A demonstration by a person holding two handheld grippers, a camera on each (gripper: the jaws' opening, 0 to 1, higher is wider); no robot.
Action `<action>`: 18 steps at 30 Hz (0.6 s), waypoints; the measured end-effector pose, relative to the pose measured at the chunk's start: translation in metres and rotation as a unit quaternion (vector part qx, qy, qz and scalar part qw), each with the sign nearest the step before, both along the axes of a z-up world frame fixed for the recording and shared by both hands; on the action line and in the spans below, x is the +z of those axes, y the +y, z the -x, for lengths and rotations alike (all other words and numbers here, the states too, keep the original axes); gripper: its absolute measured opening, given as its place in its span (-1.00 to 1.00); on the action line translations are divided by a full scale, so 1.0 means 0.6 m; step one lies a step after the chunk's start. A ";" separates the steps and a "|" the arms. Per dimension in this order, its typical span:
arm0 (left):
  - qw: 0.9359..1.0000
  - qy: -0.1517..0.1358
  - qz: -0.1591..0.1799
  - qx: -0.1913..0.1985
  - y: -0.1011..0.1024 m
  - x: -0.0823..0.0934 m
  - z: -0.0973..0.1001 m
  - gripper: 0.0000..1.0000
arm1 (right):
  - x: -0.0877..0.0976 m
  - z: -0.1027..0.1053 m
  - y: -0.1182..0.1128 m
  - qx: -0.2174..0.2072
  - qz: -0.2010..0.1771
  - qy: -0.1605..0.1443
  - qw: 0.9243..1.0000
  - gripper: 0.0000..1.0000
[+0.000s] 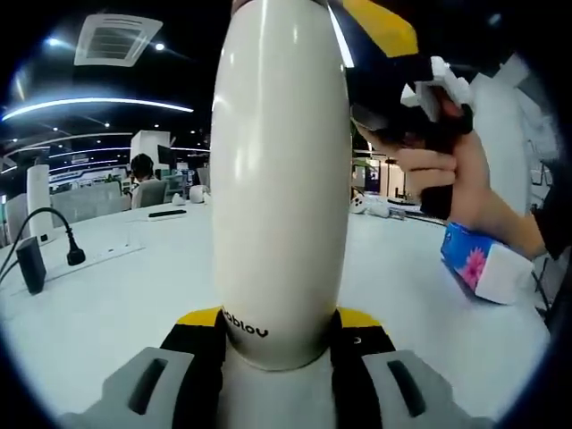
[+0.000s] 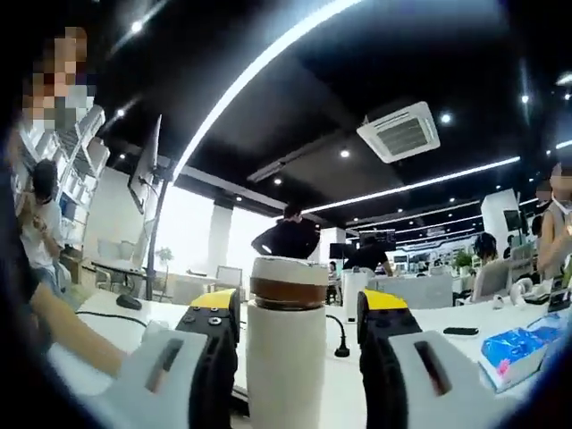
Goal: Grasp the water cup twist off the cup lid place the cup lid on the table
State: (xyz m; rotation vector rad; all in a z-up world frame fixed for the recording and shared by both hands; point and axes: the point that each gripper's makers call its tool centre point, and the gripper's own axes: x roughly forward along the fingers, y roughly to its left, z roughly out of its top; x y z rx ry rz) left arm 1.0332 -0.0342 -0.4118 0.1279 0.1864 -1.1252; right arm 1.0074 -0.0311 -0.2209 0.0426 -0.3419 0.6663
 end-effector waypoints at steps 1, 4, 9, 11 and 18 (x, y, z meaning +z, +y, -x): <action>1.000 0.000 0.000 0.000 0.000 0.000 0.000 -0.05 | -0.001 0.001 0.003 -0.003 -0.001 0.002 1.000 0.10; 1.000 0.000 0.000 0.002 0.001 0.000 0.000 -0.05 | -0.005 0.005 0.012 -0.015 0.016 -0.002 1.000 0.10; 1.000 0.000 0.001 0.003 0.001 0.000 0.000 -0.05 | -0.009 0.007 0.018 -0.034 0.030 -0.005 0.999 0.10; 1.000 0.000 0.001 0.004 0.001 0.000 0.001 -0.05 | -0.005 0.011 0.021 -0.032 0.027 -0.010 0.999 0.10; 1.000 -0.002 0.000 0.008 0.002 0.000 0.002 -0.05 | 0.009 0.002 0.017 -0.067 0.016 -0.020 0.997 0.17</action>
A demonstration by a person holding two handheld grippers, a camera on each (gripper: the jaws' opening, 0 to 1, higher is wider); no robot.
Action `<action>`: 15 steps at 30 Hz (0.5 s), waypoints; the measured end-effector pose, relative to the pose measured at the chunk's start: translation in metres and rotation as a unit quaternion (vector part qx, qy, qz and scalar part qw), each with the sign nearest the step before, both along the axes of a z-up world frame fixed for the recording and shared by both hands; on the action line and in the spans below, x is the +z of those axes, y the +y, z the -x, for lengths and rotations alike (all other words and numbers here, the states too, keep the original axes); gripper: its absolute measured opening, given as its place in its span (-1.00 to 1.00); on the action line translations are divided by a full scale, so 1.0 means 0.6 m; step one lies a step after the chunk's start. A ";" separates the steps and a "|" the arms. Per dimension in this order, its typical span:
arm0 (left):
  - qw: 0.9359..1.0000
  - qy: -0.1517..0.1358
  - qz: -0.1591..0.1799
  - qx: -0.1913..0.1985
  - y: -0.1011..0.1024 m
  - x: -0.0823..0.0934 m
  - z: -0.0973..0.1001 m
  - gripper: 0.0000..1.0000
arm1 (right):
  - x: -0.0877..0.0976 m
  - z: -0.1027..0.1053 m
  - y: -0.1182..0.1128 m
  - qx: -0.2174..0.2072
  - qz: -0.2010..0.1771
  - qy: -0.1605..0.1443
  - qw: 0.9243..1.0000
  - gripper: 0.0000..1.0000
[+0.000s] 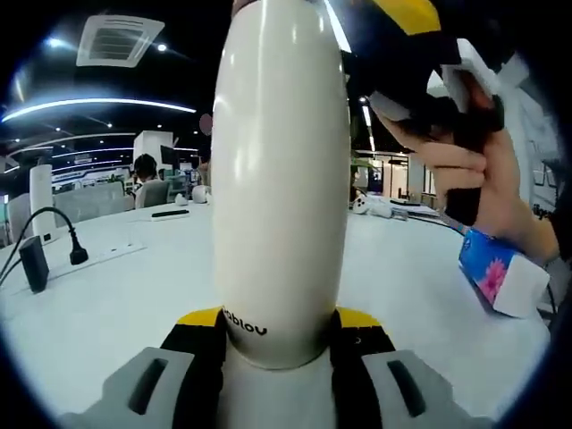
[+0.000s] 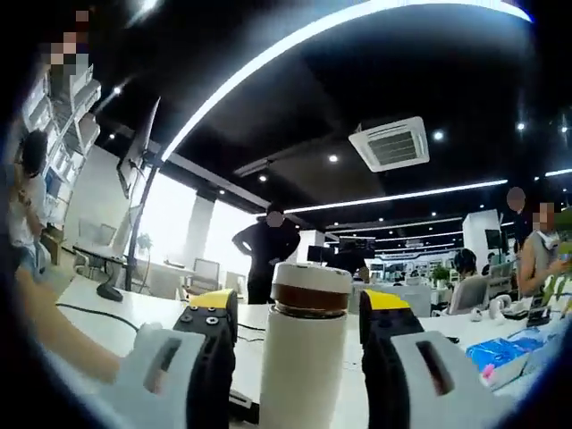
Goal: Grasp the water cup twist off the cup lid place the cup lid on the table
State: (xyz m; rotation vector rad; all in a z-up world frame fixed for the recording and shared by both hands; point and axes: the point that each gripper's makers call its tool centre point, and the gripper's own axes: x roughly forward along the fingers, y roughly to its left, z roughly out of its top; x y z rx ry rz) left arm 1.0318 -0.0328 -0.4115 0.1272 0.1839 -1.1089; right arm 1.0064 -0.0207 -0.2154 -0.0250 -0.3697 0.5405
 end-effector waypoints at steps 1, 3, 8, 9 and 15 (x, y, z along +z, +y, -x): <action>1.000 0.000 0.000 0.000 0.000 0.000 0.000 -0.05 | 0.002 -0.003 -0.002 -0.005 -0.001 0.000 1.000 0.18; 1.000 0.000 -0.001 0.000 0.000 0.000 0.000 -0.05 | 0.005 -0.007 -0.006 -0.009 -0.007 -0.002 1.000 0.18; 1.000 0.000 -0.001 0.001 0.000 0.000 0.000 -0.05 | 0.009 -0.012 -0.010 -0.010 -0.026 0.004 1.000 0.18; 1.000 0.000 -0.001 0.001 0.000 0.000 0.000 -0.05 | 0.009 -0.014 -0.010 -0.012 -0.027 0.005 1.000 0.18; 1.000 0.001 -0.001 0.001 0.000 0.000 0.000 -0.05 | 0.000 -0.026 -0.011 -0.039 -0.019 0.016 0.999 0.17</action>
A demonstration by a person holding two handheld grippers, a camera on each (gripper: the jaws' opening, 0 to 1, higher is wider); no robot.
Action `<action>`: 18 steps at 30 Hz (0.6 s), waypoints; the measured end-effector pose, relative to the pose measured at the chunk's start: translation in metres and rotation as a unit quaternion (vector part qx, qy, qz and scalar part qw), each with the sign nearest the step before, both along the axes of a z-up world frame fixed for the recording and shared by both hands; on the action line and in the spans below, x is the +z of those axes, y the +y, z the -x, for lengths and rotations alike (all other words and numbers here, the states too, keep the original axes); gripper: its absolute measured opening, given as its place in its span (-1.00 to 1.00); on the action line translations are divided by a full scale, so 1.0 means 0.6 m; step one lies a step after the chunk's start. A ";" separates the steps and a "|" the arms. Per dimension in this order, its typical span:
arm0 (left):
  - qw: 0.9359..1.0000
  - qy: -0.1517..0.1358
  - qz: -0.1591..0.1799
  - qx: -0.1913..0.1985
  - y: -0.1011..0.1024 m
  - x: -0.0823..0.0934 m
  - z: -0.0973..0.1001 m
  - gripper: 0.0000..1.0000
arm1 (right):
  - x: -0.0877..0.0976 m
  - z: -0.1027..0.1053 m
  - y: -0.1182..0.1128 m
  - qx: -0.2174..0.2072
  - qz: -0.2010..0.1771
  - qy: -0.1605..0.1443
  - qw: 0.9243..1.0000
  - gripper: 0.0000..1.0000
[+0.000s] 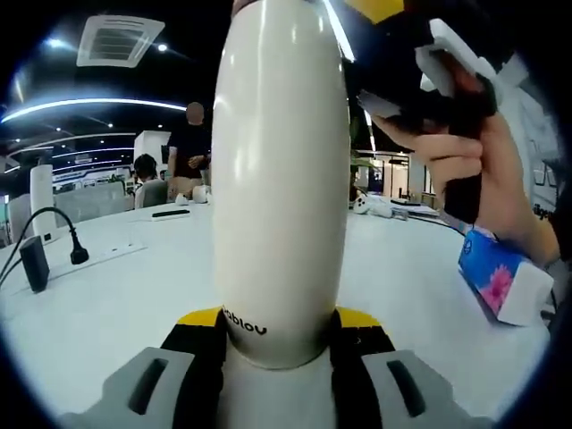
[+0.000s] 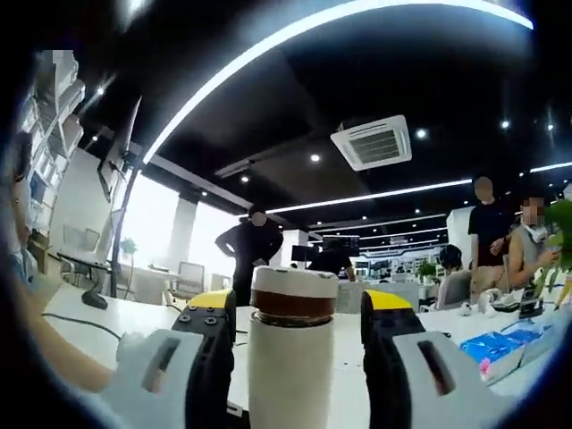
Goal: Grasp the water cup twist off the cup lid place the cup lid on the table
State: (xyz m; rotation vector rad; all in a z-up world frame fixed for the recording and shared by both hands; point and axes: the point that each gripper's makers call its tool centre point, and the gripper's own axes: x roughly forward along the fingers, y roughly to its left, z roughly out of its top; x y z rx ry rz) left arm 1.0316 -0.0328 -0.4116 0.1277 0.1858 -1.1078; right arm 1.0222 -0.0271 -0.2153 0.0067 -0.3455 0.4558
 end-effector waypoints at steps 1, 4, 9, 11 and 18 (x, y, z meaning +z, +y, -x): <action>1.000 0.000 0.000 0.000 0.000 0.000 0.000 -0.05 | 0.000 -0.002 -0.001 -0.003 -0.001 0.000 1.000 0.17; 1.000 0.000 0.000 0.000 0.000 0.000 0.000 -0.05 | 0.003 -0.007 -0.003 -0.005 -0.009 0.002 1.000 0.15; 1.000 0.000 0.000 0.000 0.000 0.000 0.000 -0.05 | 0.015 -0.011 0.000 0.004 -0.032 0.003 0.999 0.15; 1.000 0.000 0.000 0.000 -0.001 0.000 0.000 -0.05 | 0.023 -0.011 0.005 0.000 -0.022 -0.011 1.000 0.15; 1.000 0.000 0.000 -0.001 -0.001 0.000 -0.001 -0.05 | 0.022 -0.018 0.022 0.009 -0.005 -0.021 1.000 -0.06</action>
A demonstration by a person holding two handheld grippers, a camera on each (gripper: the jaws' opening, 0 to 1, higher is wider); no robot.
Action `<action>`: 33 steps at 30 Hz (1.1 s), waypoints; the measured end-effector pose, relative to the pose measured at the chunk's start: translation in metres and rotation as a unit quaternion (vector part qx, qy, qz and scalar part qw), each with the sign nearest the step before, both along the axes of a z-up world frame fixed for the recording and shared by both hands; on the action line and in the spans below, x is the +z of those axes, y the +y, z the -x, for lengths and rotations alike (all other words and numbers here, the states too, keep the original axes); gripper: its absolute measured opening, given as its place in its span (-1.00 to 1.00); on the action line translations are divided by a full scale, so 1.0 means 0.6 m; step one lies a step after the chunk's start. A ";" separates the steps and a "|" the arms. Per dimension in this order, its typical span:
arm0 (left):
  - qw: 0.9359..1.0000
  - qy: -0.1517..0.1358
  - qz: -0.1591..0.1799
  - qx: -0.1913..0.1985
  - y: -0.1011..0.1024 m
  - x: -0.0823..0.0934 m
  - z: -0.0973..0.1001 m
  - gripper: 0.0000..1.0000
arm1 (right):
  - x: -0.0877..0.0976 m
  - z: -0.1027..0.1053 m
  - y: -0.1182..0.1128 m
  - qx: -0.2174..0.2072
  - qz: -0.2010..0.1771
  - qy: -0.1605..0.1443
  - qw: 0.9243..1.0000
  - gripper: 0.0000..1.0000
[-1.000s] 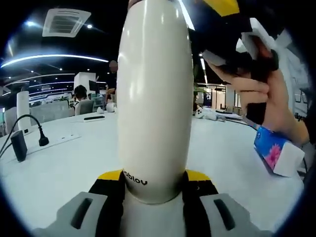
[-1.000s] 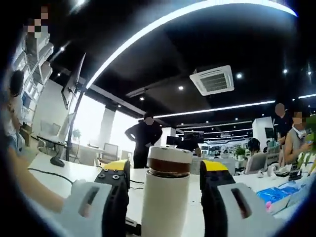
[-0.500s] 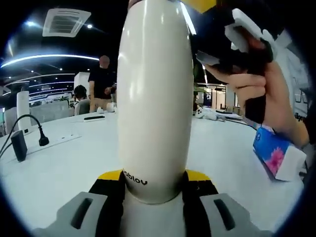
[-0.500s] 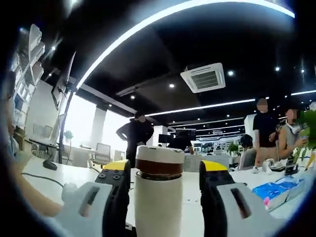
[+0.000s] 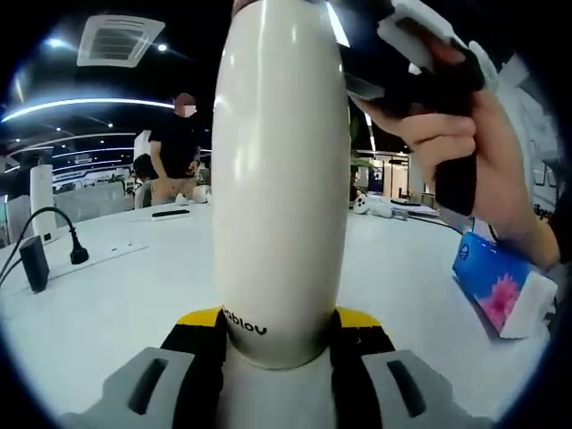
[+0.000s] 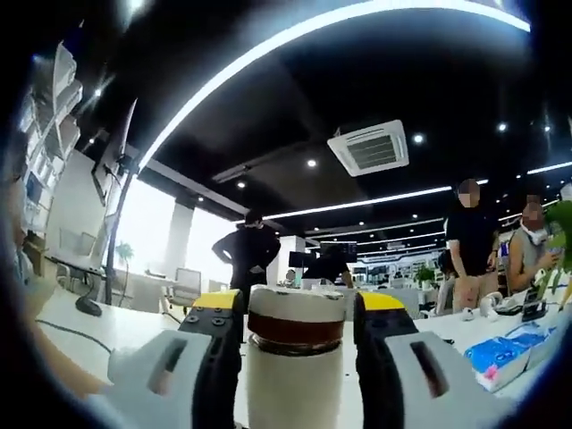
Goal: Grasp the water cup twist off the cup lid place the cup lid on the table
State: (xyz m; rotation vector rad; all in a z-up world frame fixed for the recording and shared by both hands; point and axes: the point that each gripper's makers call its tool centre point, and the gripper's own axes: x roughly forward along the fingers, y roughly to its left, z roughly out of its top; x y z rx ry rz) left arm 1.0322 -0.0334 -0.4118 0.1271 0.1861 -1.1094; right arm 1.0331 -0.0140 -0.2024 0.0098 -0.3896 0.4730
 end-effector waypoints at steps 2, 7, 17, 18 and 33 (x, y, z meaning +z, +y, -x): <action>1.000 0.000 0.000 0.000 0.000 0.000 0.000 -0.05 | -0.002 0.002 0.001 0.000 0.006 -0.002 1.000 -0.07; 1.000 0.001 0.000 -0.001 0.000 0.000 -0.001 -0.05 | -0.001 0.003 0.000 0.011 0.010 -0.008 1.000 -0.07; 1.000 0.000 0.000 0.000 0.000 0.000 -0.001 -0.05 | -0.003 0.006 -0.001 0.074 -0.012 -0.003 0.997 -0.08; 1.000 0.000 0.000 -0.001 -0.001 0.000 -0.001 -0.05 | -0.004 0.006 -0.001 0.080 -0.015 -0.003 0.997 -0.08; 1.000 0.001 0.000 -0.002 -0.001 0.001 0.001 -0.05 | -0.002 0.017 0.001 0.186 -0.041 -0.009 0.982 -0.09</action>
